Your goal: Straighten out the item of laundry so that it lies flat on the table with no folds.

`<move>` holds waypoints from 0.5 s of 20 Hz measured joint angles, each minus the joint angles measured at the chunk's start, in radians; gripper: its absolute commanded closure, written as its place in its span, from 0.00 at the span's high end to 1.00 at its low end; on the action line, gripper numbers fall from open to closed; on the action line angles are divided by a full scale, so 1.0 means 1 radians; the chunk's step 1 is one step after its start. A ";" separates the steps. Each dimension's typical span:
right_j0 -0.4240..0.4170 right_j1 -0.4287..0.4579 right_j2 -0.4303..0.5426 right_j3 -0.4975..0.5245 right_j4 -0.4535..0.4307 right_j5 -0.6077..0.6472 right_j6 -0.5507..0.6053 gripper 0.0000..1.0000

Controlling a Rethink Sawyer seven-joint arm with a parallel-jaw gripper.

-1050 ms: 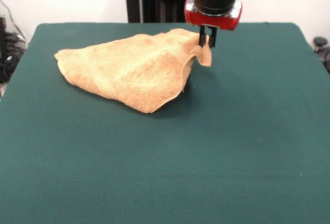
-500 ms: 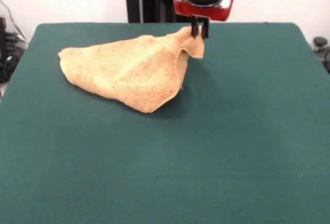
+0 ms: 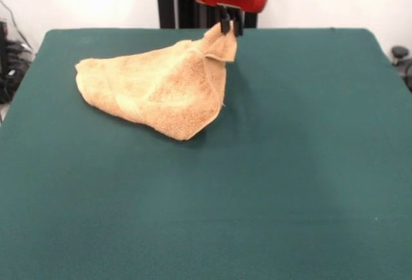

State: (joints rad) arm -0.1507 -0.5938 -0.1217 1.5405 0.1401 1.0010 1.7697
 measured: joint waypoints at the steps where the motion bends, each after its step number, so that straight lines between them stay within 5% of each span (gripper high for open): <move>1: -0.004 -0.001 0.000 -0.005 0.000 0.008 0.000 0.00; 10: -0.022 0.001 0.000 -0.045 -0.002 0.039 0.000 0.00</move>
State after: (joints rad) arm -0.1726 -0.5933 -0.1215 1.4951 0.1381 1.0396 1.7697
